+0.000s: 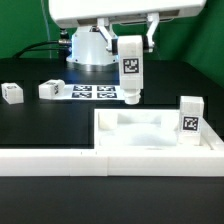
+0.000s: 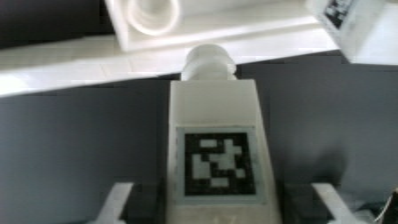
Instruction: Assemble square table
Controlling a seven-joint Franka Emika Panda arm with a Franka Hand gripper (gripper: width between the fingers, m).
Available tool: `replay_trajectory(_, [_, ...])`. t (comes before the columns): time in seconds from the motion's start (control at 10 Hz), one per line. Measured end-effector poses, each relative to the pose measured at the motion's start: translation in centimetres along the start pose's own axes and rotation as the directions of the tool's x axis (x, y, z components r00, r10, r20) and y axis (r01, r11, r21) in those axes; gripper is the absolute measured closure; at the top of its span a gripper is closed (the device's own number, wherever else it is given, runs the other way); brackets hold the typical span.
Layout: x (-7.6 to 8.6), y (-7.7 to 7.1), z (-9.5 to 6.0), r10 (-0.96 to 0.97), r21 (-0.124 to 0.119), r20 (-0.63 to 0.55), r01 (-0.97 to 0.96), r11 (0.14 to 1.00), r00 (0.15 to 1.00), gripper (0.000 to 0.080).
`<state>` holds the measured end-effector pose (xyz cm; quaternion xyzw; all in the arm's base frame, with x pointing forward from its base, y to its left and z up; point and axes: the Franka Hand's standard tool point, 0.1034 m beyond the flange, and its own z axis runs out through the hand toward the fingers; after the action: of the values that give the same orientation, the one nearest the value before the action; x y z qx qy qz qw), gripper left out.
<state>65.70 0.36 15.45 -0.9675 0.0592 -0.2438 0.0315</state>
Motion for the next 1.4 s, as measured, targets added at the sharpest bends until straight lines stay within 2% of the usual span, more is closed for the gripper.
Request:
replay_trajectory(0.3, [-0.2, 0.4, 0.1, 0.001, -0.003, 0.003, -0.001, 1.000, 1.000, 0.0509])
replay_trajectory(0.4, [-0.6, 1.6, 0.3, -0.026, -0.014, 0.001, 0.026, 1.000, 1.000, 0.0509])
replay_trajectory(0.5, [-0.7, 2.1, 0.8, -0.011, -0.014, 0.007, 0.011, 1.000, 1.000, 0.0509])
replay_trajectory(0.6, [-0.7, 1.7, 1.5, 0.000, -0.010, 0.010, 0.001, 1.000, 1.000, 0.0509])
replay_trajectory(0.9, [0.0, 1.7, 3.4, -0.001, -0.017, -0.006, 0.001, 1.000, 1.000, 0.0509])
replay_trajectory(1.2, [-0.7, 1.7, 4.2, -0.005, -0.028, -0.009, 0.005, 1.000, 1.000, 0.0509])
replay_trajectory(1.4, [-2.1, 0.8, 4.3, 0.021, -0.030, -0.006, -0.022, 0.999, 1.000, 0.0509])
